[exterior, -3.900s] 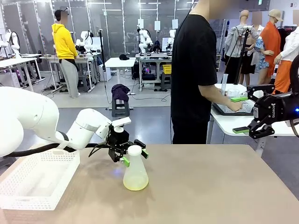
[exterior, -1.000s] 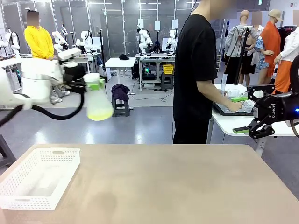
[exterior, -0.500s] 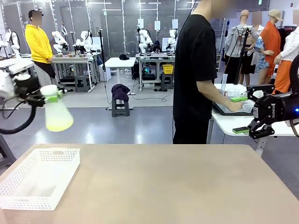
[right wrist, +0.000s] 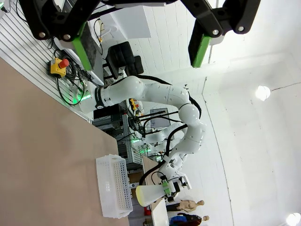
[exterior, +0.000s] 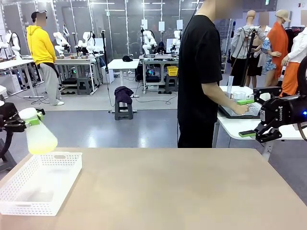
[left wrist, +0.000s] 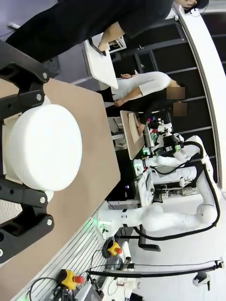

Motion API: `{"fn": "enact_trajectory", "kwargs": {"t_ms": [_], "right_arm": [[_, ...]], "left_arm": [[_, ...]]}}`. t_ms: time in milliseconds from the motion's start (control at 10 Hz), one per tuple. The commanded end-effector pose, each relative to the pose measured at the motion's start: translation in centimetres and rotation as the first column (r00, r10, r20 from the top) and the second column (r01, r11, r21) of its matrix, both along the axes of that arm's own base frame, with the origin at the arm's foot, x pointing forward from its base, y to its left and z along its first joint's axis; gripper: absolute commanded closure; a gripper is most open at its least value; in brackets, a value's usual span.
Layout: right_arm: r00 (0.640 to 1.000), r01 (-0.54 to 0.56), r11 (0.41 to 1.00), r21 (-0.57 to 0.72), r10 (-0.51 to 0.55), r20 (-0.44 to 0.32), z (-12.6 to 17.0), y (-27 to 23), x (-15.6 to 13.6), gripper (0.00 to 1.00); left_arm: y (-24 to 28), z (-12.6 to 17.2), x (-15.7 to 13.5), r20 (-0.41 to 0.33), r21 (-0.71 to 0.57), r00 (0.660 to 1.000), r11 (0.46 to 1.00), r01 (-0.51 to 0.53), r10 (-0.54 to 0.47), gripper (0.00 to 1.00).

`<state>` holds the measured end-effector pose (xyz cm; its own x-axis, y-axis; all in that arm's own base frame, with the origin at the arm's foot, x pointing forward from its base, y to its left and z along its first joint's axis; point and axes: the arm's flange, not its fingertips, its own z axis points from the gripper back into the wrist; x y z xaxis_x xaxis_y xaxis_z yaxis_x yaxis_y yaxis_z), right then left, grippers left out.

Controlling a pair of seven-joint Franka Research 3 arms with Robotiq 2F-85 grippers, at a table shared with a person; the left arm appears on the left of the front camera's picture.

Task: Prepare the solutions needed for the experiment.
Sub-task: When the human places the Big flask in the center of the table, pick up the Big flask and place it in the left Organizing basket.

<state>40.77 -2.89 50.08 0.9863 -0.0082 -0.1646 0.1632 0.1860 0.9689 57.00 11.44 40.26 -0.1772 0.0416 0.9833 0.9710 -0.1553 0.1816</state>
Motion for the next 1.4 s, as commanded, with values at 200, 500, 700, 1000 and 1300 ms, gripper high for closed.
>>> {"fn": "enact_trajectory", "kwargs": {"t_ms": [200, 500, 700, 1000, 1300], "right_arm": [[1.000, 0.006, 1.000, -0.003, -0.006, 0.008, 0.1, 0.0, -0.1, 0.00], [1.000, 0.006, 1.000, -0.003, -0.006, 0.008, 0.1, 0.0, -0.1, 0.00], [1.000, 0.006, 1.000, -0.003, -0.006, 0.008, 0.1, 0.0, -0.1, 0.00], [1.000, 0.006, 1.000, -0.003, -0.006, 0.008, 0.1, 0.0, -0.1, 0.00], [1.000, 0.006, 1.000, -0.003, -0.006, 0.008, 0.1, 0.0, -0.1, 0.00]], "left_arm": [[0.1, -0.8, -0.4, -0.018, -0.007, 1.000, 1.000, -0.006, 0.006, 1.00], [0.2, -1.6, -0.4, -0.037, -0.010, 0.999, 1.000, -0.005, 0.005, 0.78], [-1.4, -4.4, 0.2, -0.055, 0.051, 0.998, 0.999, -0.009, 0.011, 0.78], [-2.7, -7.3, 0.0, -0.074, 0.095, 0.997, 0.995, 0.013, -0.006, 0.78], [-3.3, -9.6, -0.4, -0.108, 0.120, 0.993, 0.991, 0.061, -0.048, 0.78]]}}
